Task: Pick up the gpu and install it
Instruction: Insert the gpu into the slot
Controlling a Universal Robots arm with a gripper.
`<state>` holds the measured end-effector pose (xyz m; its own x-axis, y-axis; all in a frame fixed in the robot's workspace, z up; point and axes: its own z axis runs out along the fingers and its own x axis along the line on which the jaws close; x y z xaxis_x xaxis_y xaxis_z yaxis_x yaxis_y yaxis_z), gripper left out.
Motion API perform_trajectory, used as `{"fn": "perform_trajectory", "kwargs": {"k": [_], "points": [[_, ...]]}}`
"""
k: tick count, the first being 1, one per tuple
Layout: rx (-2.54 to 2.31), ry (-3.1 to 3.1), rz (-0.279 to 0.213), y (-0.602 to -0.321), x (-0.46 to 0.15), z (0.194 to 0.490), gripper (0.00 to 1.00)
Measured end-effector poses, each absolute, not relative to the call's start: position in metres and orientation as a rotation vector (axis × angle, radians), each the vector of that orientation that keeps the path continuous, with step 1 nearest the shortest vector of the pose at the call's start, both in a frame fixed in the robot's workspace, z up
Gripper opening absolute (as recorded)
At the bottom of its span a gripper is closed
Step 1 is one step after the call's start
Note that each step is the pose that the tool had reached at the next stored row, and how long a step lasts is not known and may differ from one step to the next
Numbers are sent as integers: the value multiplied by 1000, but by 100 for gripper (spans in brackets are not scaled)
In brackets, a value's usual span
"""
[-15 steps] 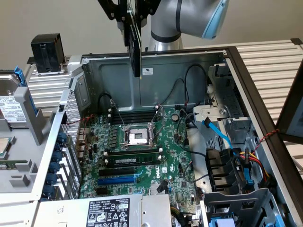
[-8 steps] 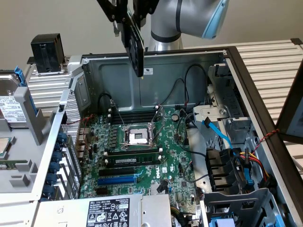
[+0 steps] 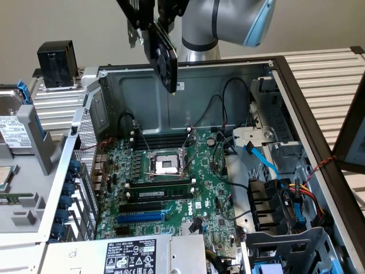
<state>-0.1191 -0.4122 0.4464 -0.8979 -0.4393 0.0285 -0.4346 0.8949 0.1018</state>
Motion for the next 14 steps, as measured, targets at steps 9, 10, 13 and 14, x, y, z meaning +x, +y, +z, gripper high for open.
{"fn": "perform_trajectory", "kwargs": {"k": [9,10,13,14], "points": [[932,-2936,-137,-412,-119,444,28],[960,-2926,-136,-412,-119,444,28],[1037,-2898,-133,-412,-119,442,28],[1063,-2887,-132,-412,-119,442,28]]}}
